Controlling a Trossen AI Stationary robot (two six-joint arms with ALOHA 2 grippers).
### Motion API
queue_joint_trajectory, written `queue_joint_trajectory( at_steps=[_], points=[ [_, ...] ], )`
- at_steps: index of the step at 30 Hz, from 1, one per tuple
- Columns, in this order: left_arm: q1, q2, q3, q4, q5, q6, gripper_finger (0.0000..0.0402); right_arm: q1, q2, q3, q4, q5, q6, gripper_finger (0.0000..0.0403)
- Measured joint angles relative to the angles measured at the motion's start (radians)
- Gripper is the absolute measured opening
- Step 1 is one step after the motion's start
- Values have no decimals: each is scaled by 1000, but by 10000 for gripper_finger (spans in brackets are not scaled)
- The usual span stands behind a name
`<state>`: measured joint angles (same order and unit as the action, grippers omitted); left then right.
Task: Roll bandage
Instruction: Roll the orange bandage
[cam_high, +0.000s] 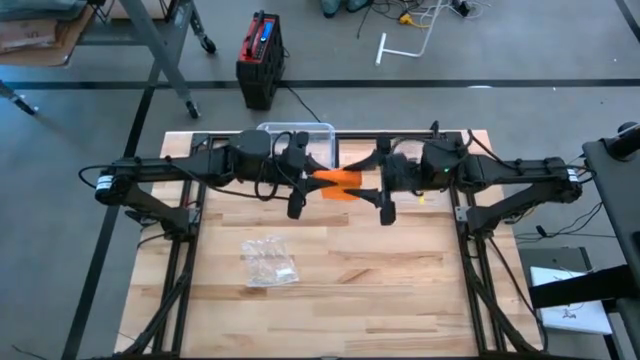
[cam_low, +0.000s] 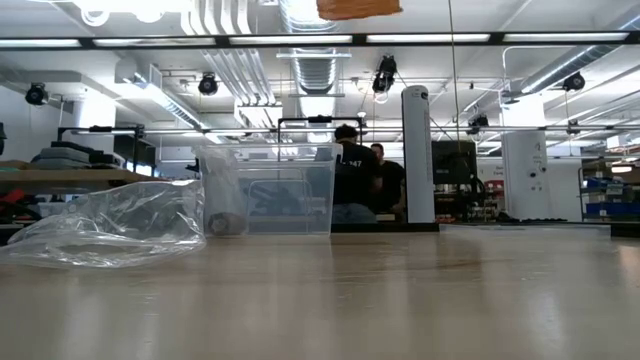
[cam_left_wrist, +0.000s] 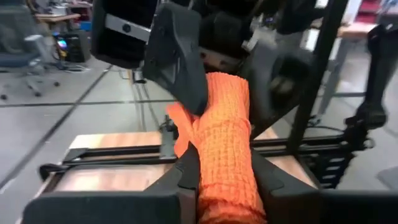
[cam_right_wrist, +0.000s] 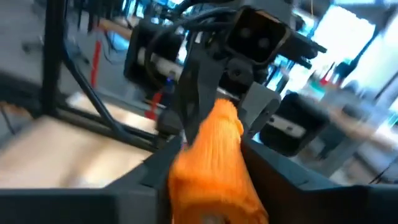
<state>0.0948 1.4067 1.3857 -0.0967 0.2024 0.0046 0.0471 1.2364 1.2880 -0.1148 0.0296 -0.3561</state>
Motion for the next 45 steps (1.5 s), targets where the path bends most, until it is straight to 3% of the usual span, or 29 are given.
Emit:
queue_joint_trajectory(
  at_steps=[3, 6, 12, 20, 27, 32, 40, 45],
  points=[
    [-8, 0, 0, -2, -56, 28, 52, -2, -10, 17, -15, -4, 179, 205],
    [-20, 0, 0, -3, -143, 63, 81, -15, -14, 29, -32, -4, 329, 245],
    [-55, 1, -1, -3, -228, 117, 101, -61, -11, 34, -99, -12, 337, 272],
    [-70, 0, -1, 22, -221, 146, 73, -73, 11, 31, -119, -11, 274, 197],
    [-76, 0, -1, 17, -218, 162, 92, -74, 17, 31, -117, -47, 191, 111],
    [-79, -21, -1, -16, -218, 115, 132, -67, 12, 30, -114, -45, -48, 57],
    [-77, -65, -1, -18, -154, -68, 233, -48, 3, 29, -118, 0, -334, 63],
    [-65, -70, 1, 16, -179, -183, 288, -32, 10, 29, -114, 34, -506, 59]
  ],
)
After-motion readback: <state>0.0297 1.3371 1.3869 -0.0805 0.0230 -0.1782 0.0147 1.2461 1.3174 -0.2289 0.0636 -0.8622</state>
